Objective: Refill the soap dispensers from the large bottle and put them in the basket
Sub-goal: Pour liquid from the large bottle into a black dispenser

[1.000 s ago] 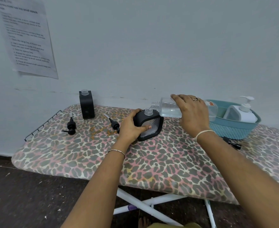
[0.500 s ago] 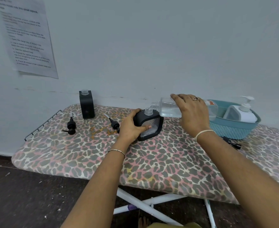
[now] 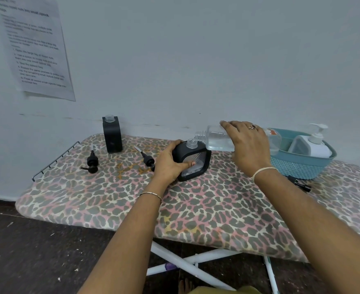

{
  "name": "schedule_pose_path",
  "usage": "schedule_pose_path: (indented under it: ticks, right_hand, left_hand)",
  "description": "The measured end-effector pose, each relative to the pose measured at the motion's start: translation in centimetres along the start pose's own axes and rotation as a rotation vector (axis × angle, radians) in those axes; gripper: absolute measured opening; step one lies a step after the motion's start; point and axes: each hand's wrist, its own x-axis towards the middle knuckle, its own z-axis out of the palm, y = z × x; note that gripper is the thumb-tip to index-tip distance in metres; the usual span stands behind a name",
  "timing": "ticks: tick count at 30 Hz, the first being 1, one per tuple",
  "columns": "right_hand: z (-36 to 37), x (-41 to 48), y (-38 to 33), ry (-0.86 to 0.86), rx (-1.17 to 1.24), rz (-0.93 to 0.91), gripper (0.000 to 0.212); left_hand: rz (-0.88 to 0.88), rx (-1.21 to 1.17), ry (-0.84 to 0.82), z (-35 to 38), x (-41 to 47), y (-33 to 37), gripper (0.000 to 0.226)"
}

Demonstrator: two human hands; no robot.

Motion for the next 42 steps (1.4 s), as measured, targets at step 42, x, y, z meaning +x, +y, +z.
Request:
schedule_pose_path:
  ticks: [42]
  right_hand:
    - [-0.25,0.04,-0.18,-0.013,-0.009,-0.007,0.079]
  left_hand:
    - [0.001,-0.016,-0.011,-0.04,-0.09,0.09,0.071]
